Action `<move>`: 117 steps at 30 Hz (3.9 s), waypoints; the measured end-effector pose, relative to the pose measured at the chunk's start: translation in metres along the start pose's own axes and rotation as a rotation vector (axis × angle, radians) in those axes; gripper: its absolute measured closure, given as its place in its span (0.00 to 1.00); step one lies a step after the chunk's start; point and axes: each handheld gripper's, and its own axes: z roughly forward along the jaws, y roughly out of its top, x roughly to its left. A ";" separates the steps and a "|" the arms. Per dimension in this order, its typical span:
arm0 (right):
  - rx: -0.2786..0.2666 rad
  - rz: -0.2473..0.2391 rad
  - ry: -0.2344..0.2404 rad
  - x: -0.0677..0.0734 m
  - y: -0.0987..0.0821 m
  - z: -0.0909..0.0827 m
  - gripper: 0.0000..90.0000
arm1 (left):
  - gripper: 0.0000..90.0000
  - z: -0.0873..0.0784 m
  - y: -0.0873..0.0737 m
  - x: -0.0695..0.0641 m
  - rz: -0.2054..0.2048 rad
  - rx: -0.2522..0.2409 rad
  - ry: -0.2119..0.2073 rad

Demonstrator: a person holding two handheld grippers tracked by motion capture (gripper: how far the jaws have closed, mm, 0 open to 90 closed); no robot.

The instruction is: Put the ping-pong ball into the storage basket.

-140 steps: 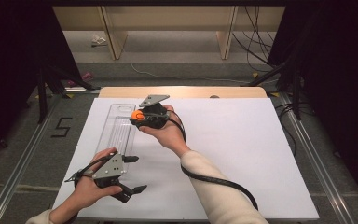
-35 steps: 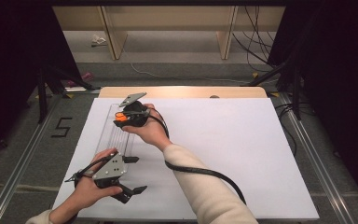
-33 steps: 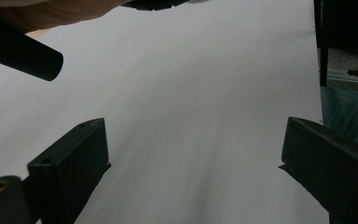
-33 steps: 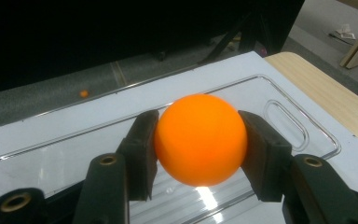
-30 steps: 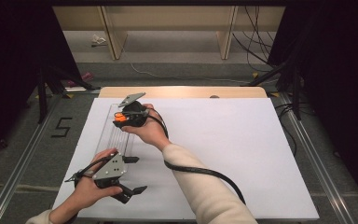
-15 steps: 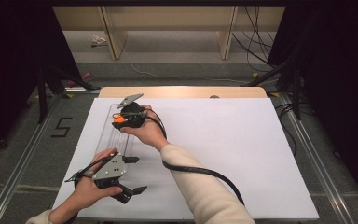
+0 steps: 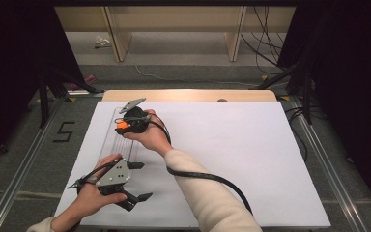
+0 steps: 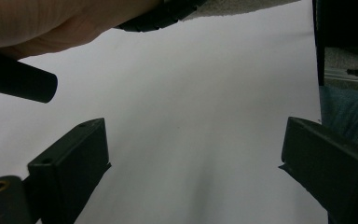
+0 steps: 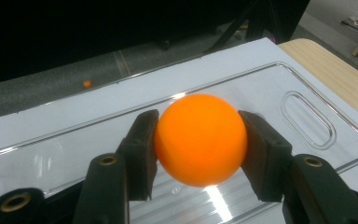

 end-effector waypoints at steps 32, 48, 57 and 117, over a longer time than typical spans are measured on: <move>0.037 -0.003 0.017 0.003 -0.001 0.011 0.57 | 0.08 0.000 0.000 0.000 0.002 0.002 -0.001; 0.058 -0.005 0.024 0.003 -0.003 0.016 0.57 | 0.08 0.000 0.000 0.000 0.004 0.003 -0.003; 0.073 -0.002 0.026 0.002 -0.006 0.019 0.57 | 0.08 0.000 0.000 0.000 0.004 0.002 -0.003; 0.023 0.040 0.000 -0.003 -0.013 0.003 0.18 | 0.08 0.000 0.000 -0.001 0.005 0.007 -0.003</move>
